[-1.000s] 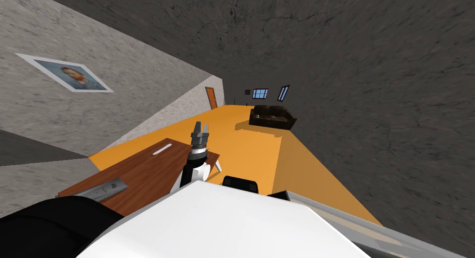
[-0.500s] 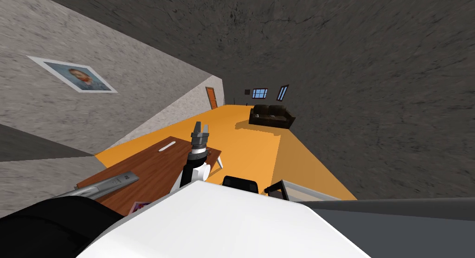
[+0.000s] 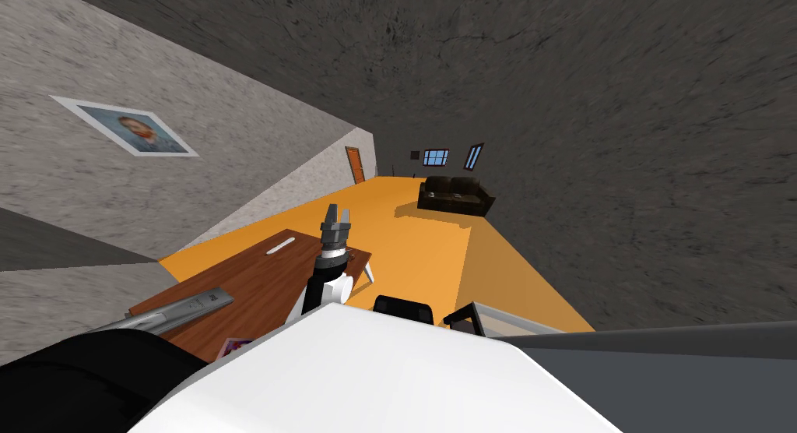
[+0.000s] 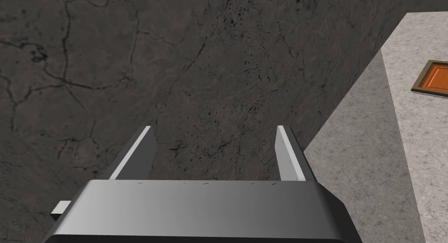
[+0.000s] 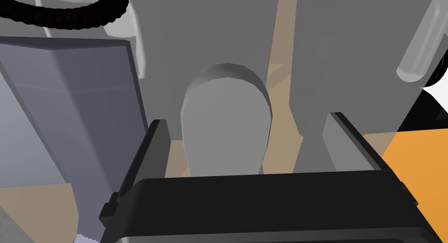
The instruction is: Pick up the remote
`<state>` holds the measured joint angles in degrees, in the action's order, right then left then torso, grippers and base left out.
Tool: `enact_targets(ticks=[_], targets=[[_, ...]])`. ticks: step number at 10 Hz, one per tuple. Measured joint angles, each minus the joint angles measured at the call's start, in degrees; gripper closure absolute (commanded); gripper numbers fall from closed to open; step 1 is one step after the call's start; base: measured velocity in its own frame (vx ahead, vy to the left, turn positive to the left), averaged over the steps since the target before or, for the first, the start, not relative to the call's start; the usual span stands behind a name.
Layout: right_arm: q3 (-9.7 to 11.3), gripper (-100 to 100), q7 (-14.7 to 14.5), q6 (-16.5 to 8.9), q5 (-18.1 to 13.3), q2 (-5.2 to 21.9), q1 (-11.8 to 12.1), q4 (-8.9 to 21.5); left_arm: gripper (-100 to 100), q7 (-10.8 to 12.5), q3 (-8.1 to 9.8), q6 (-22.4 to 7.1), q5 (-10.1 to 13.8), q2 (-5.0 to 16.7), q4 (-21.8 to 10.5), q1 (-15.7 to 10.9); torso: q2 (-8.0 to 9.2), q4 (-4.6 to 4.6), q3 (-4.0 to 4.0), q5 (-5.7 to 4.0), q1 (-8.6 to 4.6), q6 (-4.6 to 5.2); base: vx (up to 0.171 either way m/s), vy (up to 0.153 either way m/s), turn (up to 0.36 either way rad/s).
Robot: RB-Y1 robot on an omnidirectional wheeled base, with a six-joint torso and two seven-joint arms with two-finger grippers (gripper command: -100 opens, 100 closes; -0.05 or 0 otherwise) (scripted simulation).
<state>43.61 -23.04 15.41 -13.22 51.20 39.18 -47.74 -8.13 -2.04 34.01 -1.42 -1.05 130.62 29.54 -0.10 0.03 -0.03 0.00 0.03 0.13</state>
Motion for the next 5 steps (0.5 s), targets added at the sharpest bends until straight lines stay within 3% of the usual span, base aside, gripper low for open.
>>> enact_targets(ticks=[3, 5], targets=[[0.2, -100, 0.3, -0.6, -0.1, -0.4, -0.3, -0.1, 0, 0.0, 0.00, 0.0, 0.0, 0.0, 0.0, 0.0, -0.01, 0.02, 0.01, -0.06, 0.01, 0.00, 0.000, 0.000, 0.000], [0.4, -100, 0.2, -1.1, -0.6, -2.3, -1.5, 1.6, 0, 0.0, 0.00, 0.0, 0.0, 0.0, 0.0, 0.0, -0.01, 0.05, 0.02, -0.15, 0.01, 0.00, 0.000, 0.000, 0.000]])
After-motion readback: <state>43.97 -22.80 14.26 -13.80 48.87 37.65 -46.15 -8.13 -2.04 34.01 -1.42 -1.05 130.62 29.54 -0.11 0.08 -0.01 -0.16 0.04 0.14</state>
